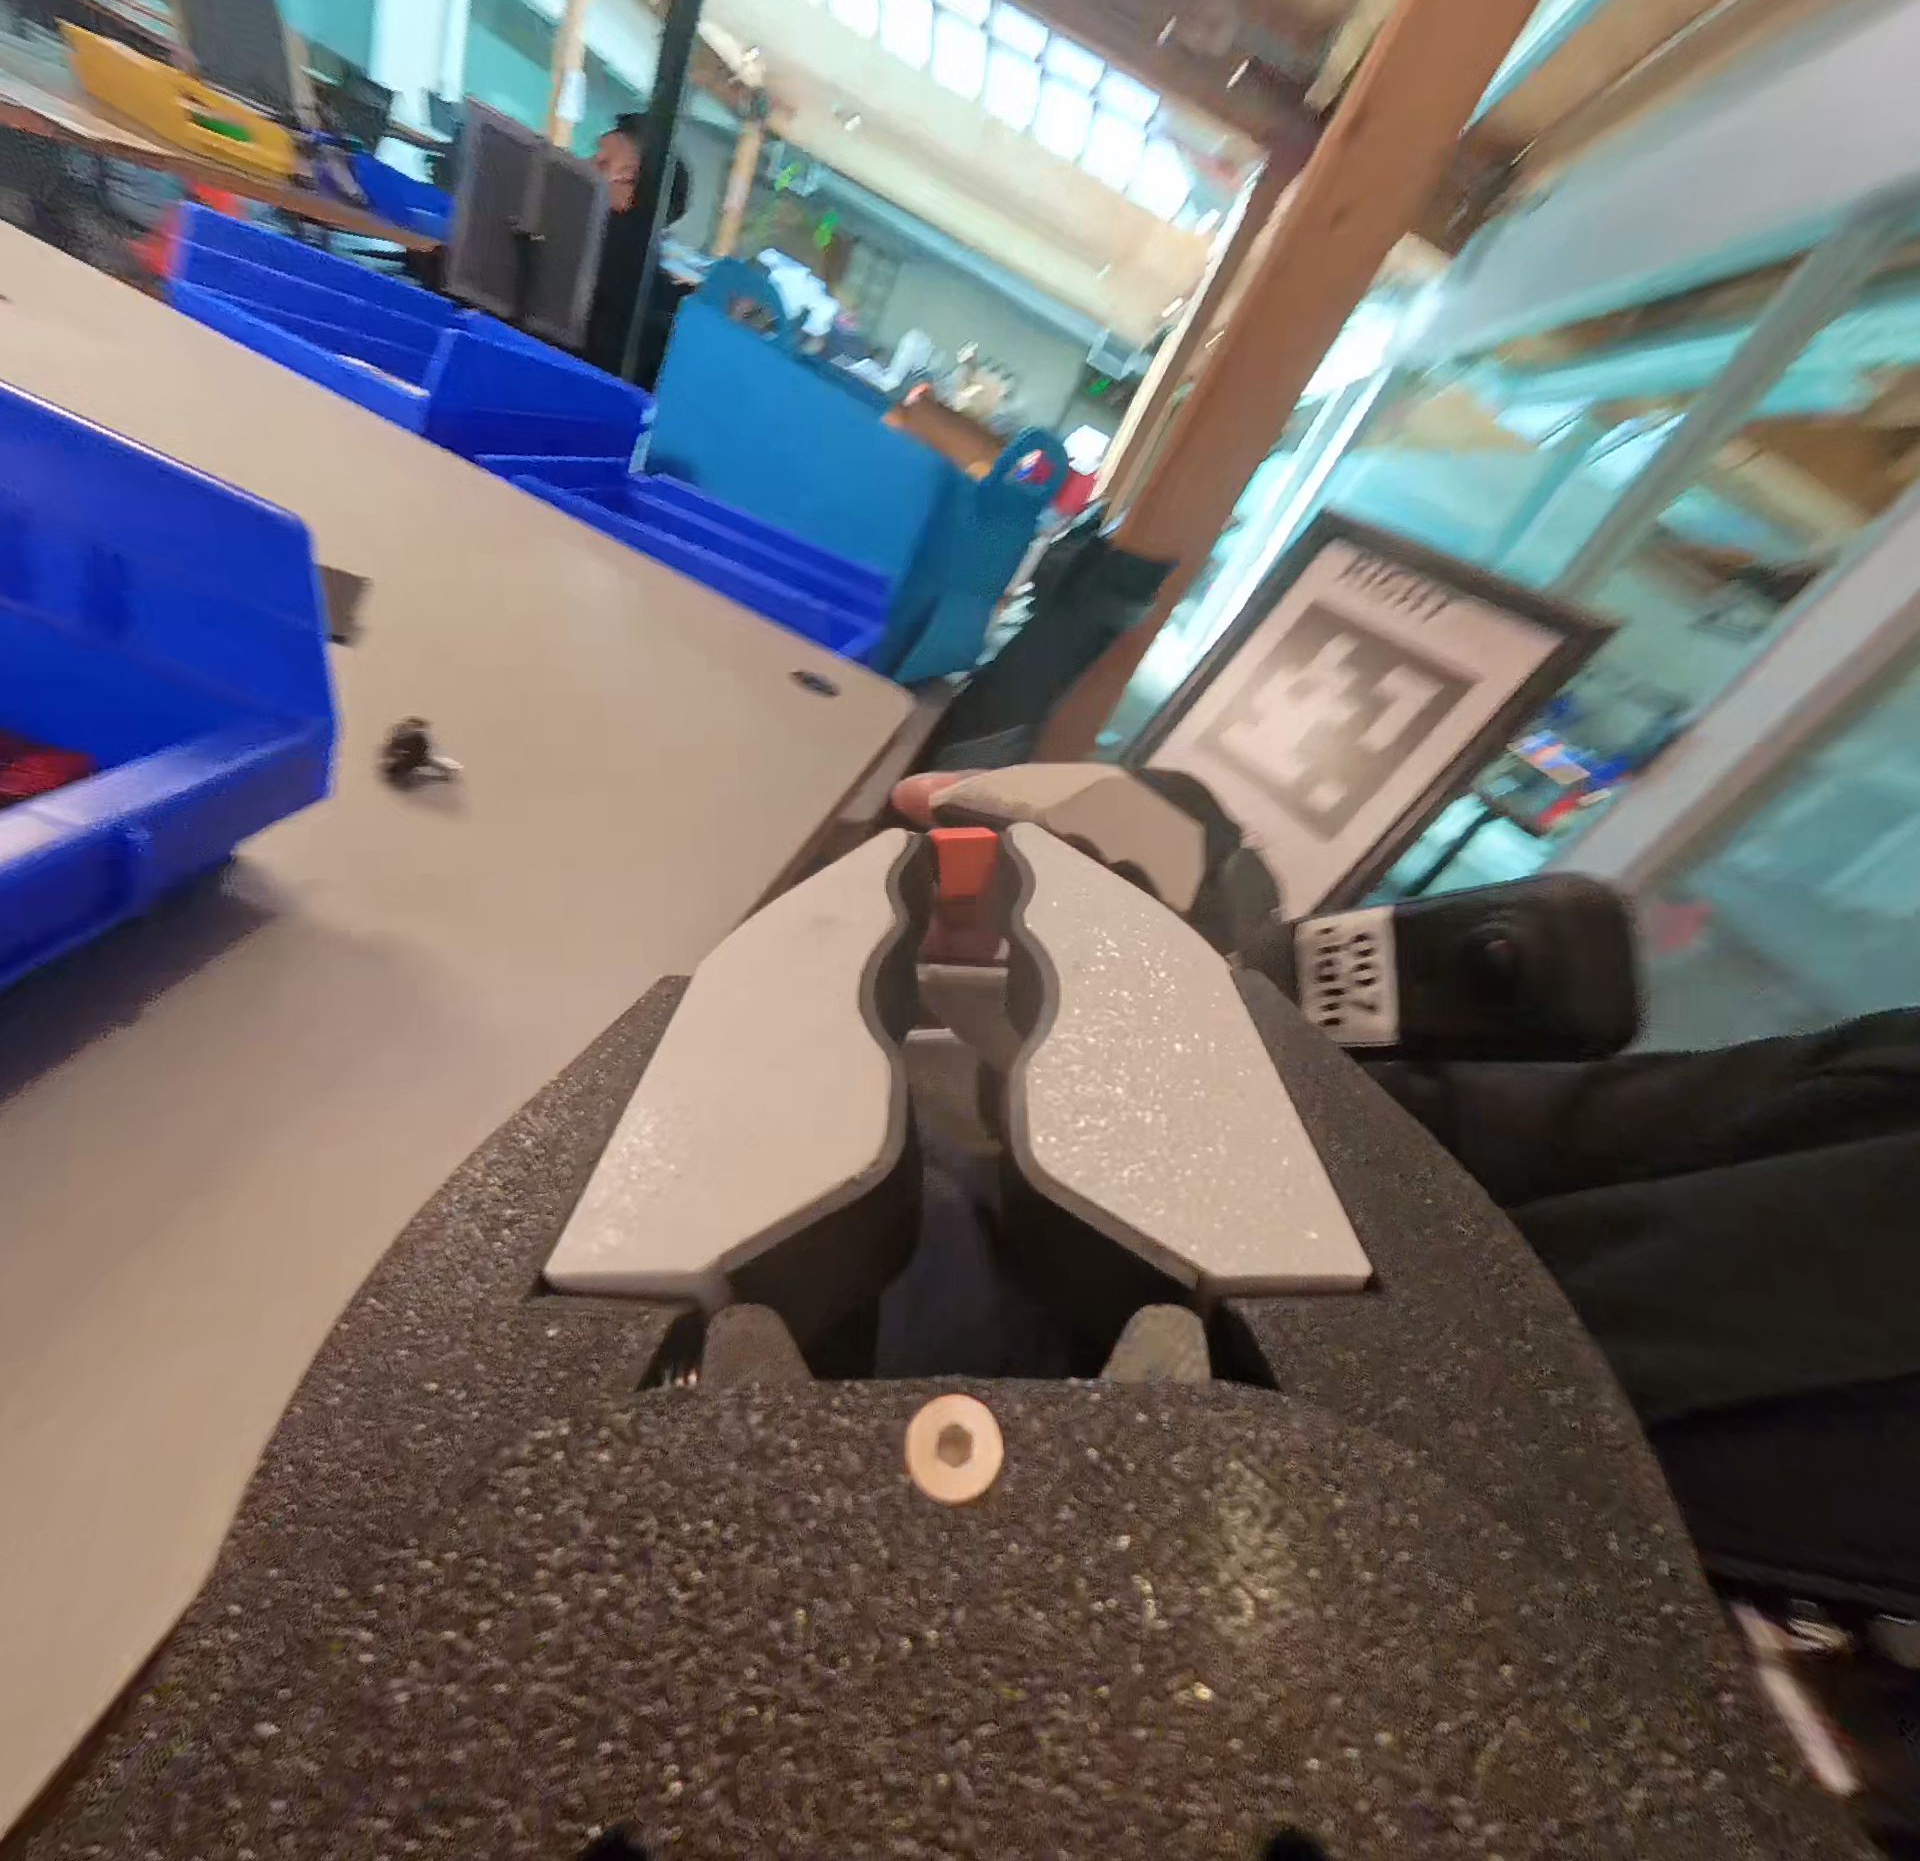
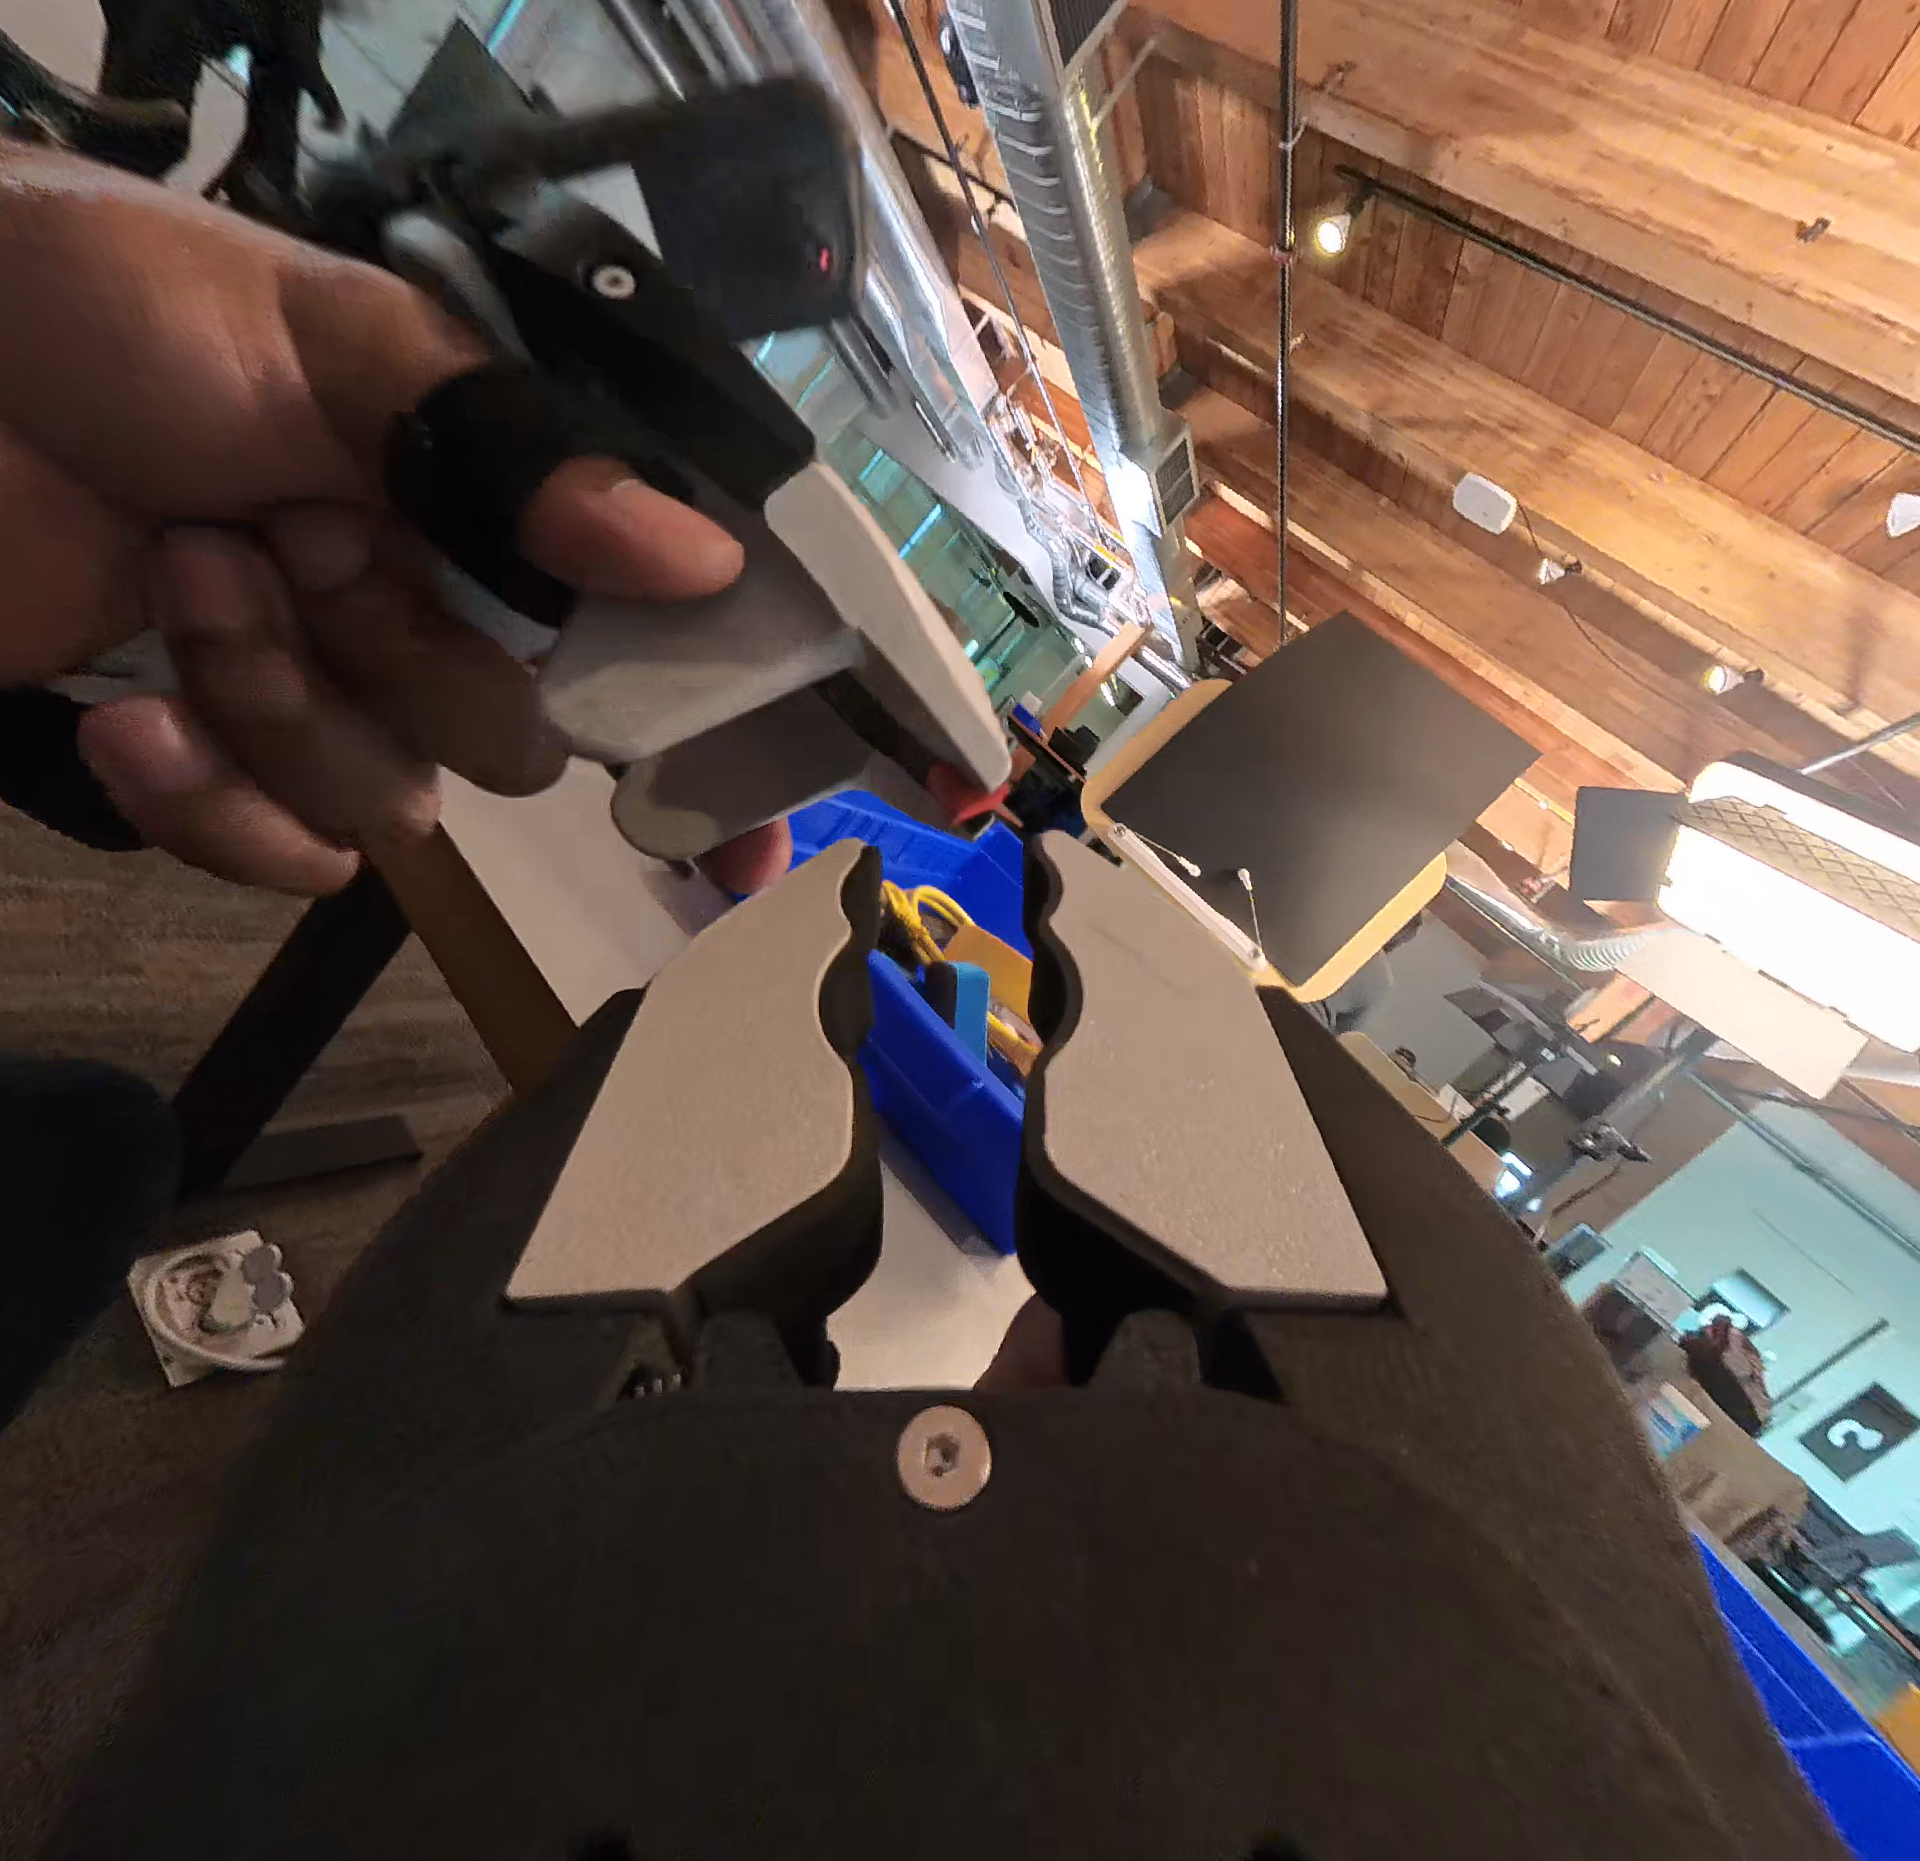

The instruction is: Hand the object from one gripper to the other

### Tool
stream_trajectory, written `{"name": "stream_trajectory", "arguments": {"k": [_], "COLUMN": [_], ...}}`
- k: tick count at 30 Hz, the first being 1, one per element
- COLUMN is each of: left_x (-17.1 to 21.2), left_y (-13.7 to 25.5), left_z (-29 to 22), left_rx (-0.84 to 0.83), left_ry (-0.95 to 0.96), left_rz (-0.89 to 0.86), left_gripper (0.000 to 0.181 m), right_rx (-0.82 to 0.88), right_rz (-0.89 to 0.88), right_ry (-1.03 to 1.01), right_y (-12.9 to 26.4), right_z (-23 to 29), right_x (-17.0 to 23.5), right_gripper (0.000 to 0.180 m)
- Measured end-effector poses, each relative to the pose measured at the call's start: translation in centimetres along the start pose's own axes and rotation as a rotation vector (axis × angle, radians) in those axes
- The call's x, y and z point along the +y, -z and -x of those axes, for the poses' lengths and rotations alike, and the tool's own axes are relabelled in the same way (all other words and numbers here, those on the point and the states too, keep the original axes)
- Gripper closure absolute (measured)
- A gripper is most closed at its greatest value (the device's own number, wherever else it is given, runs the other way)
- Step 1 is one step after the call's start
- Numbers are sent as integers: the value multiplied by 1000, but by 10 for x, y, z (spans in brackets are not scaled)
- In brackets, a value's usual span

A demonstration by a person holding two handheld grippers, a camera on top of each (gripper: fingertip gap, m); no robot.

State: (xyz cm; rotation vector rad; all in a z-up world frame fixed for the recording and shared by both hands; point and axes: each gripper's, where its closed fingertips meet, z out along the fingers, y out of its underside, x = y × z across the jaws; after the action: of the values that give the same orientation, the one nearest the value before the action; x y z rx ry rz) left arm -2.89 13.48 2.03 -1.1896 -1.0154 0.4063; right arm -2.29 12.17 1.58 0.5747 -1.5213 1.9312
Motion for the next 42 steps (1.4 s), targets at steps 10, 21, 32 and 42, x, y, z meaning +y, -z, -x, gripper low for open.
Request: {"name": "stream_trajectory", "arguments": {"k": [10, 21, 32, 42], "left_x": [1, 5, 10, 34], "left_y": [14, 38, 96, 87], "left_z": [-24, -26, -22, -36], "left_rx": [301, 207, -444, -495], "left_ry": [152, 103, -1072, -1426], "left_rz": [-51, -89, 21, 212], "left_gripper": [169, 169, 143, 153], "right_rx": [-62, -233, -941, -1321], "right_rz": [-176, -236, -126, 17], "right_ry": [28, -72, -934, -1176], "right_y": [6, -9, -16, 2], "right_z": [6, 28, 53, 83], "right_x": [-31, -42, -57, -59], "right_gripper": [157, 169, 170, 170]}}
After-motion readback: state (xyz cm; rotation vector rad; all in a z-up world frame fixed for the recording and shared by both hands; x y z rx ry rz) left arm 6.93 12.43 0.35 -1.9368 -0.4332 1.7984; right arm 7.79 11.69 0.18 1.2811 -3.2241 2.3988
